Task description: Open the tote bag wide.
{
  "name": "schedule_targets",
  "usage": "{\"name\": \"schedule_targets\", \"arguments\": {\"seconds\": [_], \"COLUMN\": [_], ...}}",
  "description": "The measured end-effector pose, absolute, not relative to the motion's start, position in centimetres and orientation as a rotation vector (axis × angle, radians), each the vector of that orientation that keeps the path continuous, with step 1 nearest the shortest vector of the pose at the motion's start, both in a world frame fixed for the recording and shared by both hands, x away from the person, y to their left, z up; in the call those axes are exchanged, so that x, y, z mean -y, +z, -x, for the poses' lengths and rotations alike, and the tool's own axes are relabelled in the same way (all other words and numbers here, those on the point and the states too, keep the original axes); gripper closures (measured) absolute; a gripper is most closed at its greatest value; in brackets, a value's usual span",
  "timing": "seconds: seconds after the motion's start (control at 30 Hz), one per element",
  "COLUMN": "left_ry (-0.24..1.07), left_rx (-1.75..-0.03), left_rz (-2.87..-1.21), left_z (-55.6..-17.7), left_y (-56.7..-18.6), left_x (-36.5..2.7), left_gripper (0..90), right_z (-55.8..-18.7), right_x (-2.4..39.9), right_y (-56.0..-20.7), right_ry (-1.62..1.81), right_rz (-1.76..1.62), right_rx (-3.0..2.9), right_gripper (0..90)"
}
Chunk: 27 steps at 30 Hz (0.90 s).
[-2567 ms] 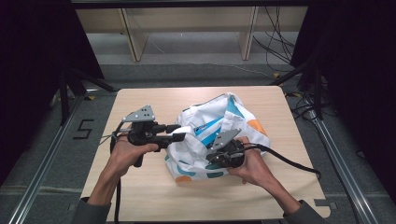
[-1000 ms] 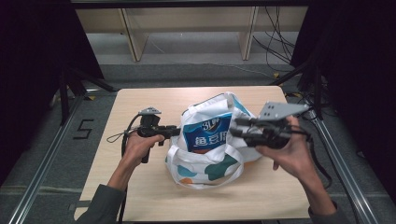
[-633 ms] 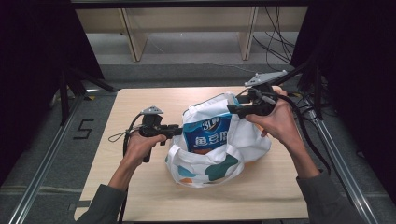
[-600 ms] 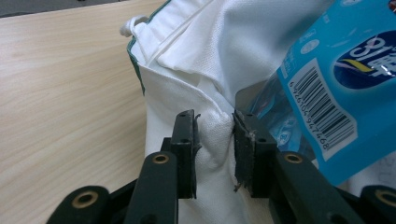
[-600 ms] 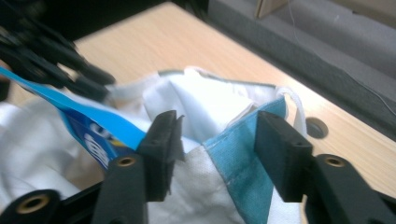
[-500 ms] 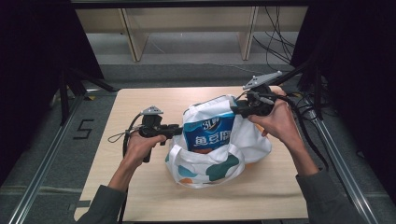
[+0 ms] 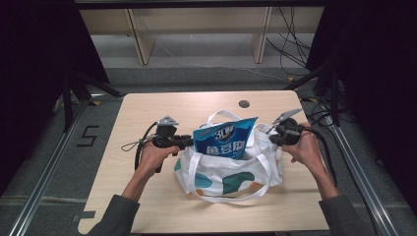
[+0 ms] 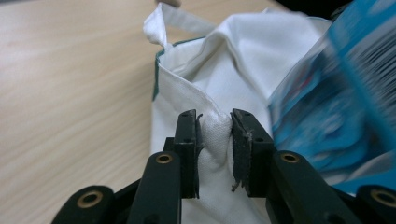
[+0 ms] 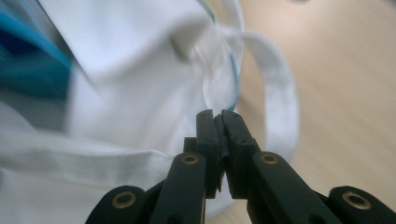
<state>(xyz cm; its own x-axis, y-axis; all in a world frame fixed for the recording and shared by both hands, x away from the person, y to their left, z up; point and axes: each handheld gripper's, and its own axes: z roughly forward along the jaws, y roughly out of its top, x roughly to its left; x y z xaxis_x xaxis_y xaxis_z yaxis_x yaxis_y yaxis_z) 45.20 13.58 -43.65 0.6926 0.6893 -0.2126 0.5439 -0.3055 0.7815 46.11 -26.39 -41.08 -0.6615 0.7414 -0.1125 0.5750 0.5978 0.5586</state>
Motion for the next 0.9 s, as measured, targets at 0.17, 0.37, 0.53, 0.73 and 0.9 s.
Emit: {"name": "schedule_targets", "arguments": {"seconds": [0.17,0.37,0.53,0.73,0.9], "left_ry": [0.129,0.128,0.161,0.171,0.165], "left_rx": [-1.031,-1.064,-1.058,-1.039,-1.05], "left_rz": [-1.97,-1.929,-1.944,-1.976,-1.931], "left_z": [-45.6,-45.0,-44.6,-44.7,-44.7], "left_y": [-48.1,-49.6,-48.8,-48.1,-48.0], "left_x": [-14.4,-15.7,-15.3,-15.4,-15.3], "left_gripper": [73.4,73.7,73.8,73.7,73.7], "right_z": [-46.5,-46.0,-45.5,-42.9,-39.8], "right_x": [27.1,26.6,26.6,27.2,24.3], "right_y": [-45.6,-47.1,-46.2,-40.7,-38.3], "right_ry": [0.687,0.638,0.673,1.031,1.122], "right_rz": [-1.186,-1.129,-1.131,-1.057,-0.826], "right_rx": [-2.551,-2.546,-2.485,-2.404,-2.491], "right_gripper": [87.3,87.4,85.3,79.3,80.5]}}
